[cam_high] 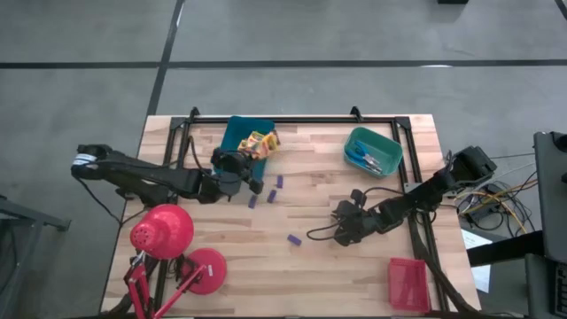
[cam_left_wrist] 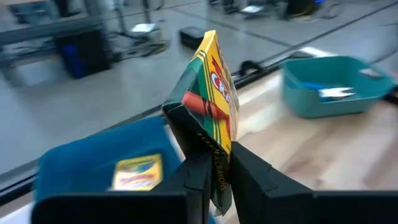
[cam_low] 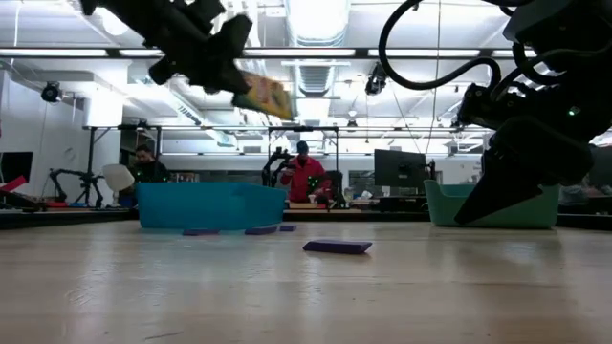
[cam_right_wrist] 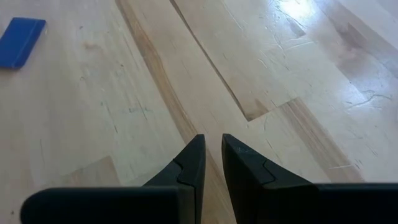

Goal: Pick & Place School Supplies
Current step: Put the yellow crayon box into the blue bin

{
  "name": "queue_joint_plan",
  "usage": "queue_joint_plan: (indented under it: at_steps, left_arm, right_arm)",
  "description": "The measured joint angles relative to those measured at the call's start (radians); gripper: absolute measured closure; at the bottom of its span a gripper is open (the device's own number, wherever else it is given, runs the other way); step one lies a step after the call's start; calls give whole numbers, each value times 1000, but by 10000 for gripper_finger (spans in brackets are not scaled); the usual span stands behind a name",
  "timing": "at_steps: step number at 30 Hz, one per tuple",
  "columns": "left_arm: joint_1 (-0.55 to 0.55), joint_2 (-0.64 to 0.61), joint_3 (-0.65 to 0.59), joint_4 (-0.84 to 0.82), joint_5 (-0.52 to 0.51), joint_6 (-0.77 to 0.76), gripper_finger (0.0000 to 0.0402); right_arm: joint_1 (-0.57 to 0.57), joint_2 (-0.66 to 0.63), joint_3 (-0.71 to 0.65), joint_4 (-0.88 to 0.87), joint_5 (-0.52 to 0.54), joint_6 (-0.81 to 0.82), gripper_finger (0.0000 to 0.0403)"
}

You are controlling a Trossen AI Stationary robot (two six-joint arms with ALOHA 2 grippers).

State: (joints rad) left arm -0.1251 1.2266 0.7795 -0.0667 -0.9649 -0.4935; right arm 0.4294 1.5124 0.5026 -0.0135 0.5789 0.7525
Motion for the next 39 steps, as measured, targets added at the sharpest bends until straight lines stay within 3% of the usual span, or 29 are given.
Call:
queue_joint_plan:
  at_steps: [14, 18, 27, 34, 39]
  left_arm:
    - [57, 63, -3, -380, -23, -365, 355]
    - [82, 73, -44, -367, -18, -378, 355]
    - [183, 73, -163, -331, 97, -420, 355]
    - [237, 73, -175, -273, 200, -388, 355]
    - [243, 73, -175, -213, 208, -332, 350]
  right_arm:
    - [0, 0, 0, 1, 0, 0, 351]
    - [0, 0, 0, 1, 0, 0, 351]
    - [0, 0, 0, 2, 15, -3, 351]
    - [0, 0, 0, 2, 43, -4, 351]
    - [0, 0, 0, 3, 50, -4, 351]
